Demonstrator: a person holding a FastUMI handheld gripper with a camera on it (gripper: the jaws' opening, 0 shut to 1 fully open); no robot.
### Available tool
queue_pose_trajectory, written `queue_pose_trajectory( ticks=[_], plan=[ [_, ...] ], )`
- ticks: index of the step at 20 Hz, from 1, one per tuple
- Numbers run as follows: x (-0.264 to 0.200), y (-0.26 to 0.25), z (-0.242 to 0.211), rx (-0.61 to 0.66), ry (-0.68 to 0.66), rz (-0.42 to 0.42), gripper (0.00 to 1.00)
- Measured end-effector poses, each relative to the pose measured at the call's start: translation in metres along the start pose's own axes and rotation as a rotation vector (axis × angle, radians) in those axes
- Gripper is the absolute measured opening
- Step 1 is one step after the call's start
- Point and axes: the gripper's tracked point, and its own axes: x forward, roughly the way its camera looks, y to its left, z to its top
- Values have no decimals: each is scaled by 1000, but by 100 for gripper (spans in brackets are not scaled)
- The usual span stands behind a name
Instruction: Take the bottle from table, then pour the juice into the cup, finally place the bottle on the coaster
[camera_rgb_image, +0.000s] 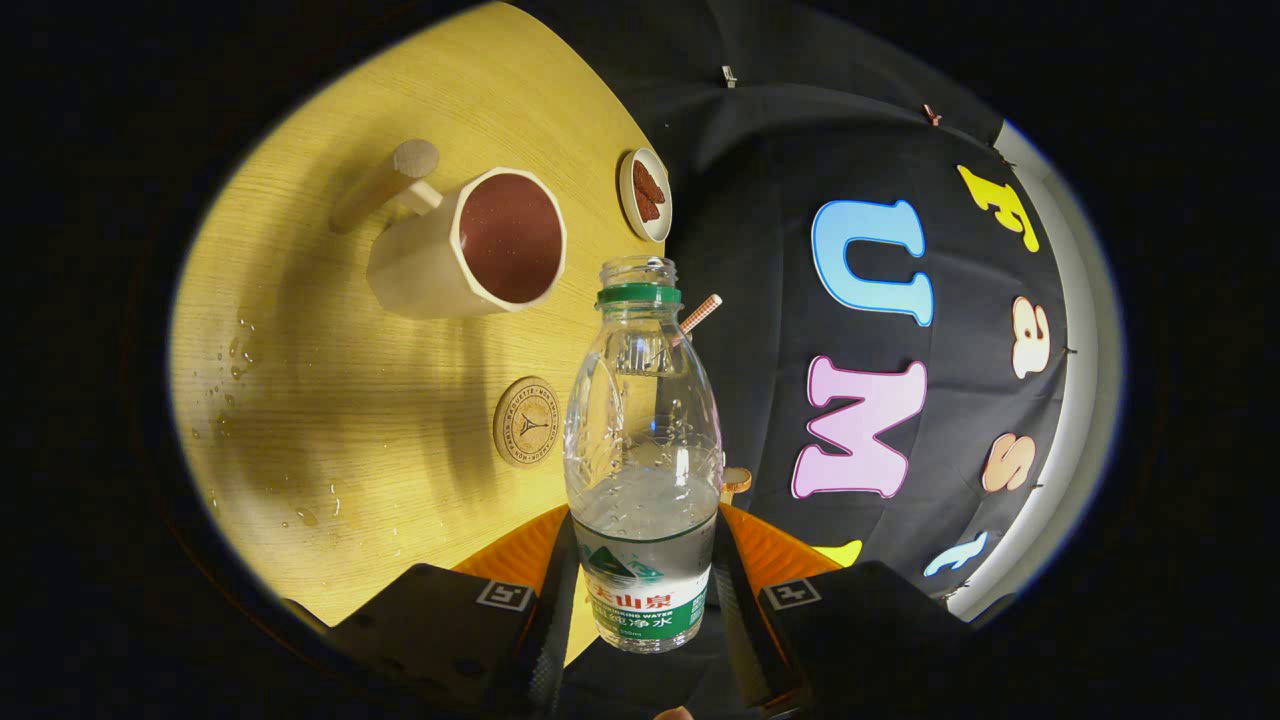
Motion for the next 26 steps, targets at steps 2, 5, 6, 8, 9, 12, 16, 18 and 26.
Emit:
queue_pose_trajectory(
  ticks=[2, 5, 6, 8, 9, 12, 16, 18, 26],
  plan=[
    [0, -1, 2, -26, -4, -2, 68],
    [1, 0, 3, -62, -10, -3, 68],
    [1, 1, 3, -69, -11, -1, 68],
    [0, 2, 4, -86, -18, -2, 68],
    [0, 1, 6, -101, -21, -4, 68],
    [0, 1, 3, -126, -22, -5, 68],
    [2, 0, 2, -132, -16, -8, 68],
    [2, -1, 3, -135, -19, -11, 68],
    [5, -9, 3, -188, -20, -30, 68]
  ],
)
